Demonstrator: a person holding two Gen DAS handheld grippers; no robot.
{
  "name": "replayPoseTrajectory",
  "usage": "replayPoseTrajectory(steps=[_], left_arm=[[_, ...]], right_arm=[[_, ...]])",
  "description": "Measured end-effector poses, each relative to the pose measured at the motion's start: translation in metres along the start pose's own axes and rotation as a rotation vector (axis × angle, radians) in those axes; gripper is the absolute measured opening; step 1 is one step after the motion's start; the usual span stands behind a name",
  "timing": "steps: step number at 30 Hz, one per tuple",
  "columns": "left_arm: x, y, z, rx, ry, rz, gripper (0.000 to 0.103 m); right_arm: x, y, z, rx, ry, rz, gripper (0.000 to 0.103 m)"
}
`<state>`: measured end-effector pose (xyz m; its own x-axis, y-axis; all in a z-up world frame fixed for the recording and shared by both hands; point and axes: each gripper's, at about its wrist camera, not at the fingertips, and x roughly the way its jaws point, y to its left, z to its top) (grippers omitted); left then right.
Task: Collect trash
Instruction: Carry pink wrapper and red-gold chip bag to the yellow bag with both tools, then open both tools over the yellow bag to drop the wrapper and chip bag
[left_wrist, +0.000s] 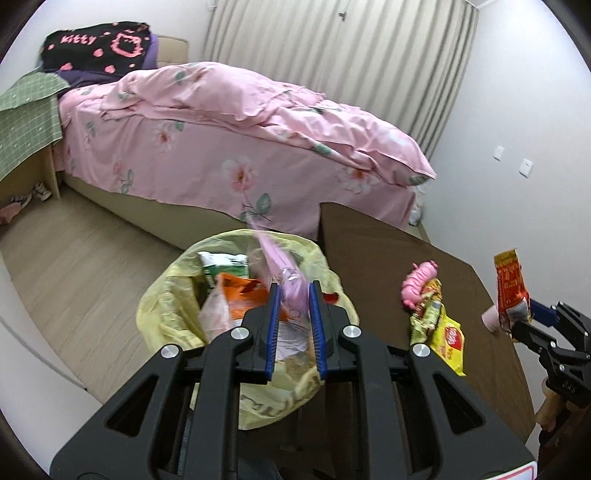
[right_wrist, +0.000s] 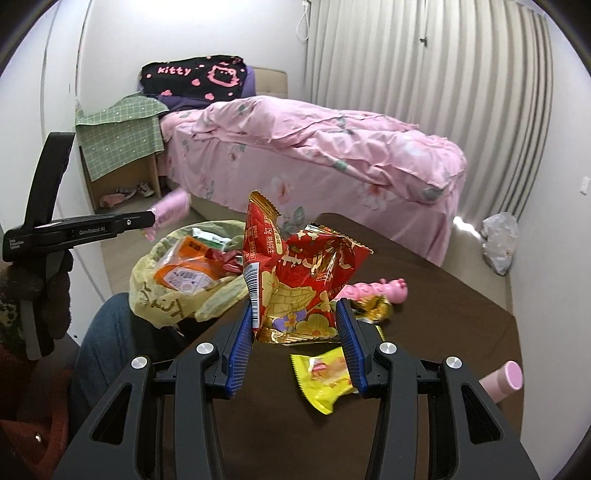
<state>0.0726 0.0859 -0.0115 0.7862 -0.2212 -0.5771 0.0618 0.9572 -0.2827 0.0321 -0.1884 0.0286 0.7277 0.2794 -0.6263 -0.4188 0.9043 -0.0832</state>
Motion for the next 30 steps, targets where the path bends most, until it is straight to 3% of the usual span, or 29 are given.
replayPoseTrajectory(steps=[9,15,21,26,30], left_arm=[[0.024,0.029,-0.002,-0.067,0.010,0.061,0.015],[0.068,0.033,-0.017,-0.055,0.095,0.078,0.015],[0.104,0.042,-0.035,-0.058,0.190,0.111,0.015],[0.118,0.039,-0.040,-0.042,0.219,0.110,0.014],[0.132,0.043,-0.045,-0.065,0.242,0.092,0.010]], right_arm=[[0.058,0.005,0.030,0.028,0.066,0.179,0.042],[0.129,0.011,0.056,0.023,0.145,0.298,0.042],[0.218,0.034,0.071,-0.009,0.295,0.396,0.042],[0.290,0.055,0.073,-0.058,0.444,0.411,0.042],[0.315,0.061,0.074,-0.117,0.497,0.379,0.042]])
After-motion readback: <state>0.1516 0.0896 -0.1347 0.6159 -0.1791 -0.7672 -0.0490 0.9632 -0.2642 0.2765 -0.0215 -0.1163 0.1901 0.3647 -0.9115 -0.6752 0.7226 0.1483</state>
